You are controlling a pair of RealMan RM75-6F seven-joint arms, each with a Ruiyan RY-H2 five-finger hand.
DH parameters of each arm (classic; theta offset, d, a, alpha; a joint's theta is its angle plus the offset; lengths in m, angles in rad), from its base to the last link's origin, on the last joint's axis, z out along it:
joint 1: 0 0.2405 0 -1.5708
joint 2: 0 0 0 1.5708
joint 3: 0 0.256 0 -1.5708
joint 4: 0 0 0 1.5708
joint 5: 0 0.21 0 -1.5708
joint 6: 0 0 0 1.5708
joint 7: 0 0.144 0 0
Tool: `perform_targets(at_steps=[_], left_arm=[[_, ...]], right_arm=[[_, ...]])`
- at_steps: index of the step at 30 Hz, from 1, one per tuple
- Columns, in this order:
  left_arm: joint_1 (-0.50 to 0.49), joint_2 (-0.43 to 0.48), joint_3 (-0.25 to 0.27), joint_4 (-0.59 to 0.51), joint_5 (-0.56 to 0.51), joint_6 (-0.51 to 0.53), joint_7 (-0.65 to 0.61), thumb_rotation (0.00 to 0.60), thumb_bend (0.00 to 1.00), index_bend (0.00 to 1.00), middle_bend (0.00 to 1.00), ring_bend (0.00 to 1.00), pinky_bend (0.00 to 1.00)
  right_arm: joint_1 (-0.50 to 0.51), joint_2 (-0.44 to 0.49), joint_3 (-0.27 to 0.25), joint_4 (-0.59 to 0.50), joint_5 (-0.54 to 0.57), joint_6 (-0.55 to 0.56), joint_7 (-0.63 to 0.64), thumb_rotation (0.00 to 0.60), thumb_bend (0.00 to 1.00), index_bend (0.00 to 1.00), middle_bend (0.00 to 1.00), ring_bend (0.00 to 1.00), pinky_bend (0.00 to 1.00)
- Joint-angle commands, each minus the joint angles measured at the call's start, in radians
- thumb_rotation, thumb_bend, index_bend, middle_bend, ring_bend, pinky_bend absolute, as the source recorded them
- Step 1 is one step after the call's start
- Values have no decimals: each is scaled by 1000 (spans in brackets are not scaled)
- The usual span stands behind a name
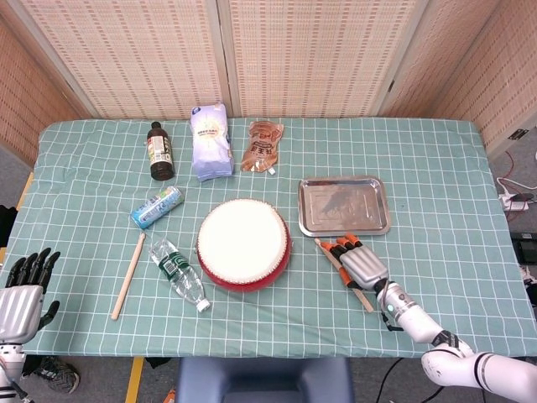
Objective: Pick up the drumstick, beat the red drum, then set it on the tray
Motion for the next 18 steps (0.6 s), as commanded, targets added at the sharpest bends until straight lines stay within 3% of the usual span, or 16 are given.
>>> perform_targets(at_steps=[1, 18], left_arm=[[2, 0, -1, 2, -4, 1, 2, 600, 268, 0, 0, 0, 21], [7, -3, 2, 8, -9, -2, -3, 600, 270, 0, 0, 0, 21]], right_arm=[[6, -2, -3, -3, -3, -3, -5, 600, 739, 0, 176, 0, 0], [5, 36, -70, -134, -76, 38, -18, 600, 739, 0, 177, 0, 0]])
